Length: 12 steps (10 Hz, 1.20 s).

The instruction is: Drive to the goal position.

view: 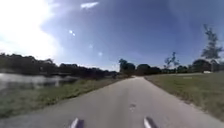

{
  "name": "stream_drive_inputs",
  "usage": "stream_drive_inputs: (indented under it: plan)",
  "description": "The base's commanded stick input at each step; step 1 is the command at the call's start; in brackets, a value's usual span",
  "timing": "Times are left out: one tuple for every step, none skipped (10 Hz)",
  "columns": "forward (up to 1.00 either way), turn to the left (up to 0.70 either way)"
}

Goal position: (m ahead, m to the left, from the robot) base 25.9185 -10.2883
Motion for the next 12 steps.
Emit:
stream_drive_inputs:
  plan:
    - [0.7,0.0]
    - [0.7,0.0]
    - [0.7,0.0]
    - [0.7,0.0]
    - [0.7,0.0]
    - [0.7,0.0]
    - [0.7,0.0]
    - [0.7,0.0]
    - [0.7,0.0]
    - [0.7,0.0]
    - [0.7,0.0]
    - [0.7,0.04]
